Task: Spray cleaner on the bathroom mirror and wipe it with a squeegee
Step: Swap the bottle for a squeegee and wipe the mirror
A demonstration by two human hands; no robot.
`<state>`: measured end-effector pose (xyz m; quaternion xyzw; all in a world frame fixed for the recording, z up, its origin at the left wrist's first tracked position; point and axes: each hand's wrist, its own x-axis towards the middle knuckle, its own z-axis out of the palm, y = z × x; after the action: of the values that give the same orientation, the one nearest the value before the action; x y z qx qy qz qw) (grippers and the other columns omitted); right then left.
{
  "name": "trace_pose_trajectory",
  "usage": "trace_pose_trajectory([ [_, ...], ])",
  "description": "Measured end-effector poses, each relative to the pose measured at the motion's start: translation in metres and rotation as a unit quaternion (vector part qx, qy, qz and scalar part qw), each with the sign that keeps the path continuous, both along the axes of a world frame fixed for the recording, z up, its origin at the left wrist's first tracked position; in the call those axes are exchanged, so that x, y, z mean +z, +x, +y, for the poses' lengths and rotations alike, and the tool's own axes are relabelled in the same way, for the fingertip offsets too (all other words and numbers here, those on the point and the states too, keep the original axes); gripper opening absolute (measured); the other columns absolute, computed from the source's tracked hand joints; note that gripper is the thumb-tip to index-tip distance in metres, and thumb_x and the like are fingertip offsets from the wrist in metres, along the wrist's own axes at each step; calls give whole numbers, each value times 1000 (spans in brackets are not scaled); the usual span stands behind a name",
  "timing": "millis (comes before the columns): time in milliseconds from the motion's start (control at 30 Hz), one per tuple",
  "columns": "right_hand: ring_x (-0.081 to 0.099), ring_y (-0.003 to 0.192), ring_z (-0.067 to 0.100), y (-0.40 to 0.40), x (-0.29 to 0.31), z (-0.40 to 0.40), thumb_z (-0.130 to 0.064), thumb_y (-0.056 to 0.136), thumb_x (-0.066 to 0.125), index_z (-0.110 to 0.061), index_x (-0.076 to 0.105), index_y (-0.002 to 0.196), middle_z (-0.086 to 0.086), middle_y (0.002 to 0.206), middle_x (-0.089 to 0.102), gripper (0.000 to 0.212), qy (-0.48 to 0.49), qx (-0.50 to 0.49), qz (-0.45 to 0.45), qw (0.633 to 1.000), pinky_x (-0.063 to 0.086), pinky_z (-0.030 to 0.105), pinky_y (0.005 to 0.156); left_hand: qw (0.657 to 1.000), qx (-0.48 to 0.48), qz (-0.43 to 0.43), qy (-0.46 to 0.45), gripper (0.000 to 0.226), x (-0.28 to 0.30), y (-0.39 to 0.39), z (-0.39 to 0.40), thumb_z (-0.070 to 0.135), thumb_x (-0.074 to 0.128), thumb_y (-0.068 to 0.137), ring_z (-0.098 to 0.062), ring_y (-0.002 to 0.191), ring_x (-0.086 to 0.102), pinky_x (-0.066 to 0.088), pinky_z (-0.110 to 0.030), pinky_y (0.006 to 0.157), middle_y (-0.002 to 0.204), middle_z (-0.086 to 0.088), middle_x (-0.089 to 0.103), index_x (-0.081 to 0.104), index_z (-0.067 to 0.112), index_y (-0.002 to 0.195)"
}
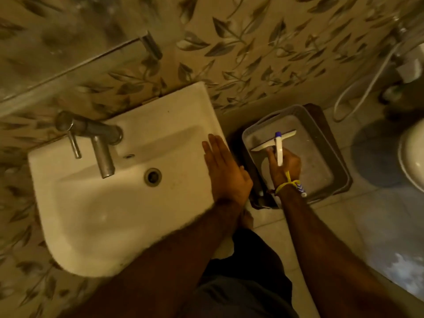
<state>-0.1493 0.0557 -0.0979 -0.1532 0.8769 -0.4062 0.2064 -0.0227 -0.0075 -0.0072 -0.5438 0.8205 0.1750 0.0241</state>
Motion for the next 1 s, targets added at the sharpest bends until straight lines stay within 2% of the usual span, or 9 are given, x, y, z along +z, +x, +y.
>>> trace_pose_trajectory([
  [67, 64, 73, 34, -5, -9, -6, -36, 87, 70, -8, 72, 89, 14, 80, 71, 28, -2, 11, -8, 1000, 52, 47, 75, 1000, -7, 7, 10, 114, 0, 0, 0, 35, 65, 91, -38, 155, -14, 27, -53, 123, 168, -15, -15, -25, 8, 154],
  [167, 65, 83, 36, -10, -19, -10, -31, 83, 76, -7, 71, 97, 16, 88, 72, 28, -5, 8, -61, 998, 51, 54, 83, 999, -14, 26, 18, 106, 0, 2, 0, 29, 64, 91, -37, 155, -16, 27, -53, 123, 169, -16, -15, -13, 2, 159],
  [333, 62, 73, 26, -9, -26, -3, -31, 80, 79, -15, 66, 89, 7, 81, 65, 23, -21, 15, -63, 998, 55, 46, 74, 999, -11, 29, 30, 102, 4, 2, 0, 27, 62, 92, -37, 155, -16, 25, -52, 124, 169, -16, -14, -9, 0, 159],
  [533, 64, 99, 28, -2, -33, 18, -8, 79, 77, -9, 67, 111, -3, 101, 62, 33, -32, -3, -83, 996, 48, 30, 86, 999, -17, 16, 36, 103, 8, 1, 0, 29, 62, 92, -37, 155, -16, 26, -54, 123, 168, -17, -15, -12, 1, 158],
  [633, 58, 116, 27, -2, -30, 26, -6, 88, 67, -11, 62, 128, 9, 122, 65, 40, -22, -13, -96, 995, 45, 33, 103, 999, -45, -7, 6, 104, 7, 0, 2, 29, 64, 90, -39, 156, -10, 15, -57, 126, 168, -20, -10, -11, 2, 158],
  [700, 55, 119, 30, -3, -28, 31, -8, 90, 64, -11, 60, 129, 15, 126, 63, 40, -1, -7, -72, 997, 42, 41, 107, 993, -106, -29, -40, 100, 3, 0, 3, 26, 64, 88, -38, 156, -3, 7, -60, 126, 169, -21, -2, -1, 4, 160],
  [800, 55, 118, 37, -11, -31, 37, -16, 90, 67, -5, 62, 125, 21, 124, 63, 37, 48, -22, -73, 996, 43, 49, 107, 987, -139, -36, -78, 90, -2, 1, 2, 18, 63, 88, -38, 156, 1, 4, -60, 125, 169, -20, 5, 12, 4, 161],
  [933, 59, 109, 40, -30, -43, 39, -19, 88, 66, -6, 65, 117, 22, 114, 65, 32, 119, -18, -100, 988, 49, 50, 97, 986, -141, -45, -75, 84, -4, 1, 1, 13, 60, 89, -37, 156, -4, 0, -59, 126, 169, -17, 4, 18, 8, 161],
  [1000, 57, 110, 43, -39, -49, 35, -20, 87, 65, -6, 63, 118, 24, 116, 63, 34, 168, 12, -101, 981, 49, 51, 96, 985, -145, -55, -73, 81, -4, 1, 0, 14, 59, 89, -37, 156, -6, -3, -59, 125, 170, -17, 3, 21, 10, 161],
])
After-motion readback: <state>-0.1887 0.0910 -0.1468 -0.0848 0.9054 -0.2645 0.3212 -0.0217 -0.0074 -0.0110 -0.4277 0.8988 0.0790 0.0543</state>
